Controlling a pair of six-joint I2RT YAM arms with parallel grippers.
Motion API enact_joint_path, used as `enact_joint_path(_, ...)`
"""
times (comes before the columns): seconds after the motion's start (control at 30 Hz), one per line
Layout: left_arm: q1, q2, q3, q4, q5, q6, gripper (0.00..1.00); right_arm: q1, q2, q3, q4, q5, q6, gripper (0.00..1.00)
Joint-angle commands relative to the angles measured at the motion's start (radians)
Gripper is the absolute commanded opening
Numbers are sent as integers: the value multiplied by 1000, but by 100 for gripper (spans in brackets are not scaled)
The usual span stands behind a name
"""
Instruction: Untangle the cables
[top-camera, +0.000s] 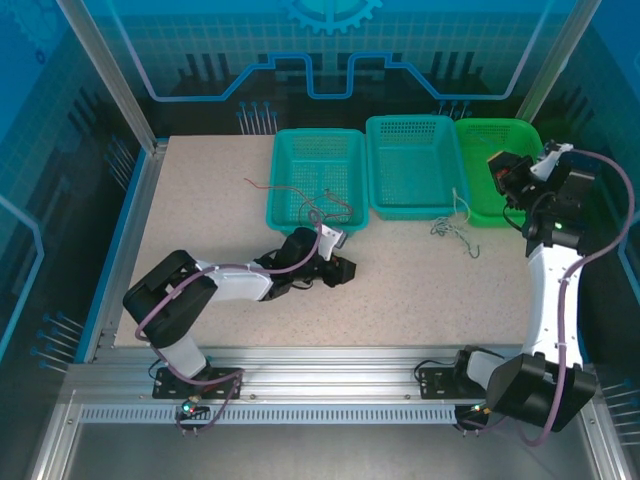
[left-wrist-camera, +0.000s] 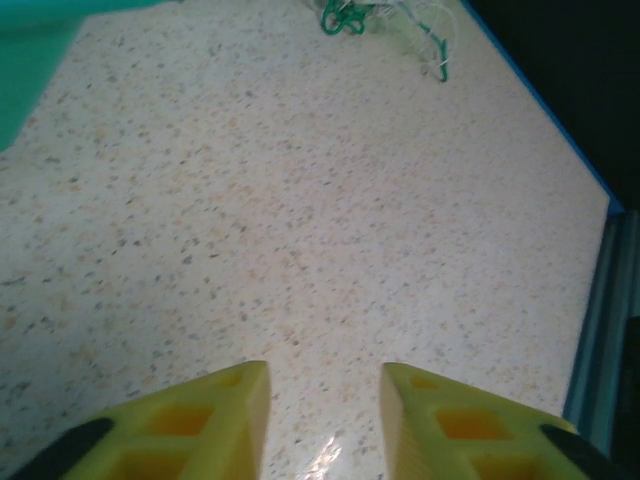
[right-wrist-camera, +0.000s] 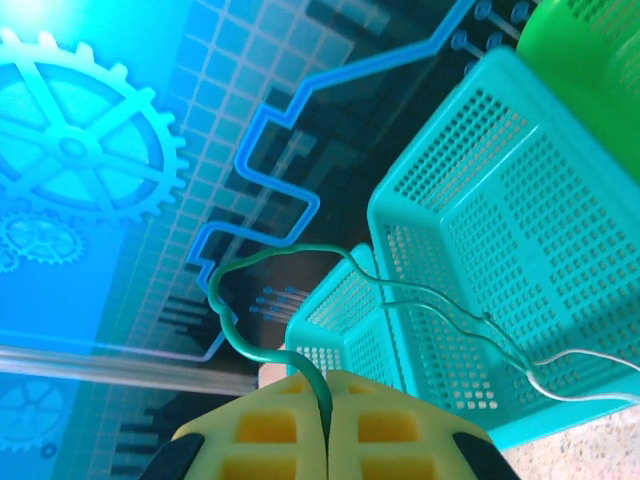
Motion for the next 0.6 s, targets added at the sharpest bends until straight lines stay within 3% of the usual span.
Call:
enact_joint_path(0.0, 4, -56, 24, 78, 56, 5, 44, 37, -33, 4, -30, -76, -54, 0)
enact_joint_path(0.13, 5, -72, 94, 84, 78, 64, 60, 62, -88, -2, -90, -138, -135, 0)
enact_joint_path(0.23, 5, -60, 182, 44, 62, 180, 68, 80, -140, -12, -126, -209, -201, 0)
enact_joint_path(0.37, 7, 17, 348, -45, 72, 329, 71, 100, -207, -23, -175, -286, -256, 0)
enact_joint_path(0.57, 13, 123, 480, -17, 214, 347, 74, 116, -265, -14, -216, -333, -277, 0)
